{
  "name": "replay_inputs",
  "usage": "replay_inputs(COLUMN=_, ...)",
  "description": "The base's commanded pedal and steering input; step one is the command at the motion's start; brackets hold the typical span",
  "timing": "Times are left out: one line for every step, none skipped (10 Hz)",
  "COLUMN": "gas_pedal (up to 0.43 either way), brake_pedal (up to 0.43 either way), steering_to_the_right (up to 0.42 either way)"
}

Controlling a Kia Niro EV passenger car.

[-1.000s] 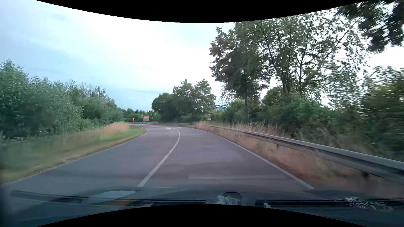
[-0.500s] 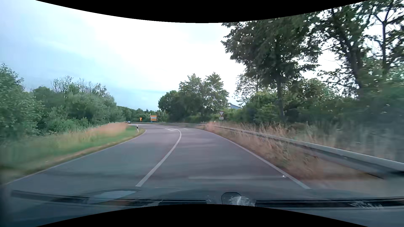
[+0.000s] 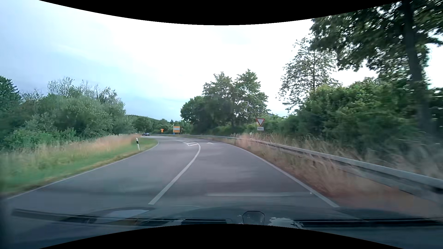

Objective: Follow the waypoints while adhering to traffic rules and regulations

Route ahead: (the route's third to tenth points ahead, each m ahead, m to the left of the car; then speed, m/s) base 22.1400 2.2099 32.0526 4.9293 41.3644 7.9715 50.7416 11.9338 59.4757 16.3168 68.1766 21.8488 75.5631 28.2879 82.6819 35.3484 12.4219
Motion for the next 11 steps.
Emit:
replay_inputs(gas_pedal=0.118, brake_pedal=0.000, steering_to_the_right=-0.044)
replay_inputs(gas_pedal=0.118, brake_pedal=0.000, steering_to_the_right=-0.045)
replay_inputs(gas_pedal=0.118, brake_pedal=0.000, steering_to_the_right=-0.045)
replay_inputs(gas_pedal=0.118, brake_pedal=0.000, steering_to_the_right=-0.045)
replay_inputs(gas_pedal=0.118, brake_pedal=0.000, steering_to_the_right=-0.045)
replay_inputs(gas_pedal=0.118, brake_pedal=0.000, steering_to_the_right=-0.044)
replay_inputs(gas_pedal=0.118, brake_pedal=0.000, steering_to_the_right=-0.045)
replay_inputs(gas_pedal=0.118, brake_pedal=0.000, steering_to_the_right=-0.044)
replay_inputs(gas_pedal=0.118, brake_pedal=0.000, steering_to_the_right=-0.044)
replay_inputs(gas_pedal=0.118, brake_pedal=0.000, steering_to_the_right=-0.044)
replay_inputs(gas_pedal=0.118, brake_pedal=0.000, steering_to_the_right=-0.043)
